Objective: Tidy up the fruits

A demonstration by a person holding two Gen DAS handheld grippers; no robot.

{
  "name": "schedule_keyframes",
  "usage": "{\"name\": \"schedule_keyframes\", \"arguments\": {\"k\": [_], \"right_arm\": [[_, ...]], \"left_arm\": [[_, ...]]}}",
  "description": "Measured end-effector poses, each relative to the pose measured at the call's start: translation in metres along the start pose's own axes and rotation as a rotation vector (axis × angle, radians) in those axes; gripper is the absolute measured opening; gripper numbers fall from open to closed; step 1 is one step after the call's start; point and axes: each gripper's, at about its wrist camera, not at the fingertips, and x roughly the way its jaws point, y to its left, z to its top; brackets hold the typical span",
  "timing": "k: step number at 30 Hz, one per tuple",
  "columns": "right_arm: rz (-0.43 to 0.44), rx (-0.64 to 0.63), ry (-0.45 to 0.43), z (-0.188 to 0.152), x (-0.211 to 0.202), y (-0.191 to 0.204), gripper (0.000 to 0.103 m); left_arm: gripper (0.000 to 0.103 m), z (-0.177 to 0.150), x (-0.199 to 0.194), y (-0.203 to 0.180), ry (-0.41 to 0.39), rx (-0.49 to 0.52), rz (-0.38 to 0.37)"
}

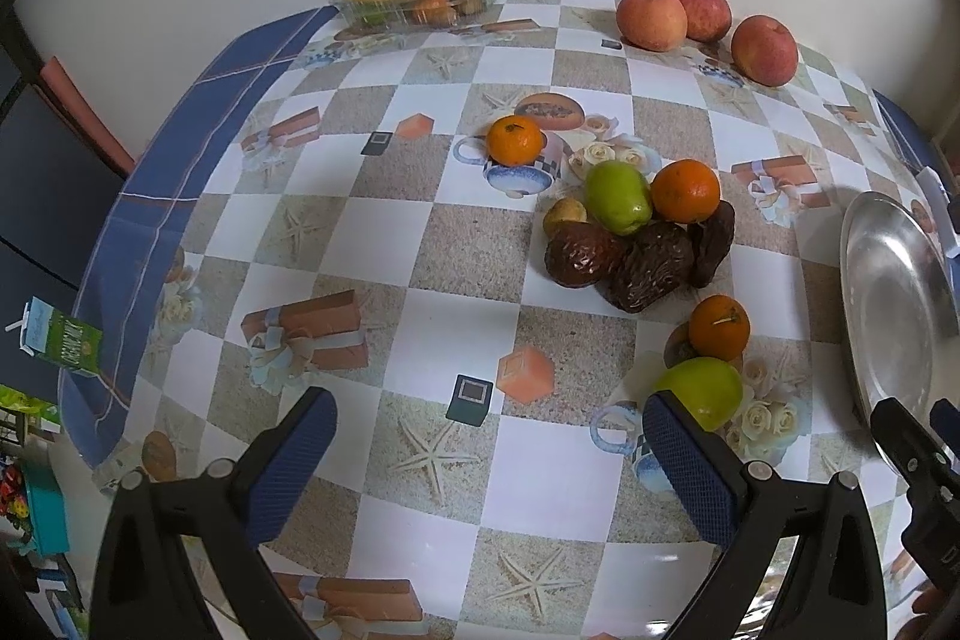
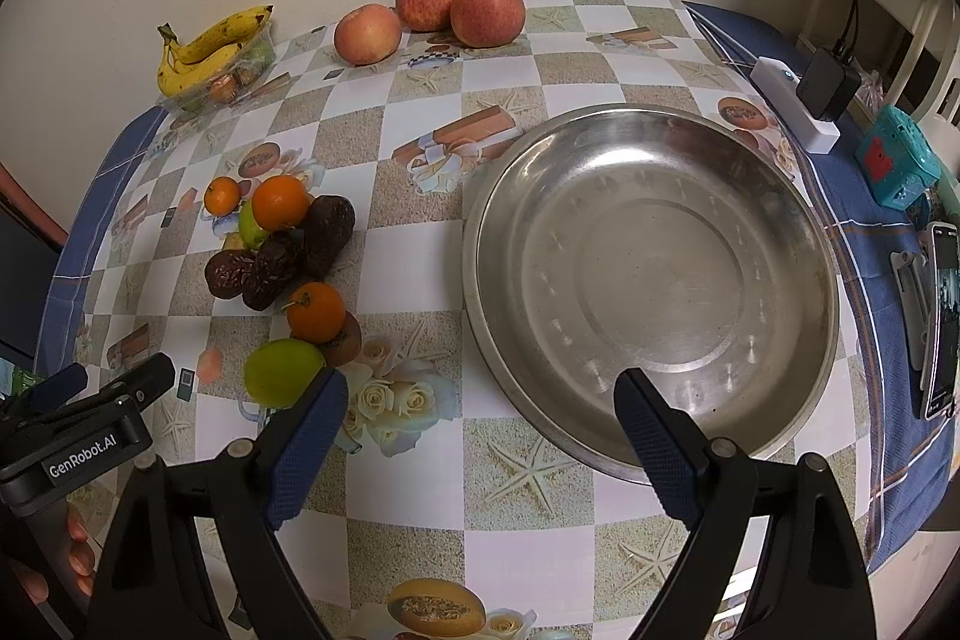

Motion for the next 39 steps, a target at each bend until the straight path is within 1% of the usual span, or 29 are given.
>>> {"name": "schedule_keyframes", "arguments": {"k": [7, 17, 22, 29, 31, 35, 39], "right_arm": [[0.0, 0.0, 0.0, -0.0001, 0.0002, 0.0001, 0.091], [0.0, 0.0, 0.002, 0.0, 0.0007, 0.0002, 0.091], [0.0, 0.0, 0.002, -0.0001, 0.0009, 0.0002, 0.091], [0.0, 0.0, 0.003, 0.0003, 0.0009, 0.0001, 0.091], [0.0, 0.0, 0.003, 0.0007, 0.0008, 0.0003, 0.091], [-0.001, 0.0, 0.005, 0.0016, 0.0006, 0.0006, 0.091], [-0.001, -0.003, 0.005, -0.0009, 0.0021, 0.0002, 0.091]], "left_arm": [[0.103, 0.0001, -0.0005, -0.0005, 0.001, -0.002, -0.004], [0.103, 0.0019, -0.0025, 0.0013, -0.002, -0.013, -0.043], [0.103, 0.0021, -0.0022, 0.0009, 0.0, -0.016, -0.046], [0.103, 0.0025, -0.002, 0.0024, 0.005, -0.025, -0.079], [0.103, 0.0025, -0.002, 0.0008, -0.004, -0.014, -0.069], [0.103, 0.0029, -0.0027, 0.0008, -0.031, -0.003, -0.022], [0.103, 0.003, -0.0015, 0.0047, -0.035, -0.028, -0.054]]}}
